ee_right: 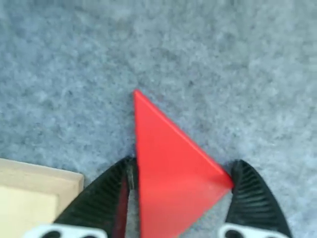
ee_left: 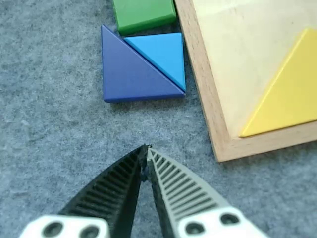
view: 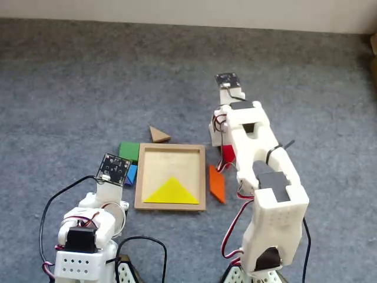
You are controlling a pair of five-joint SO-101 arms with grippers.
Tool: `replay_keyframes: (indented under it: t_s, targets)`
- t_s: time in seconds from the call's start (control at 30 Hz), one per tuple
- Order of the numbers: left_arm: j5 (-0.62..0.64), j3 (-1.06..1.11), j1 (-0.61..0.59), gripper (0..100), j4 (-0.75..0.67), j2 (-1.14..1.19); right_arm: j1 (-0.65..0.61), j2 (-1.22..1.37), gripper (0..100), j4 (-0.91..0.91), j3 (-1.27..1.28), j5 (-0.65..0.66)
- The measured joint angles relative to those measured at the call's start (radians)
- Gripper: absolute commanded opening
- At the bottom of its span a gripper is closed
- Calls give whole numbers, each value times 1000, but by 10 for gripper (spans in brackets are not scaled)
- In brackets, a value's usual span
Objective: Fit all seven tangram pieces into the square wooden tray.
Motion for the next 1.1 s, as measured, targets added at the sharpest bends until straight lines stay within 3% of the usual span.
replay_keyframes:
  t_s: [0.77, 0.93, 1.1]
  targets:
    - [0, 0, 0, 5, 0, 0, -8, -419, 179, 54, 218, 26]
    - [0, 0, 0, 5, 0, 0, -8, -436, 301, 54, 267, -87]
    - [0, 0, 0, 5, 0, 0, -8, -379, 308, 54, 267, -241]
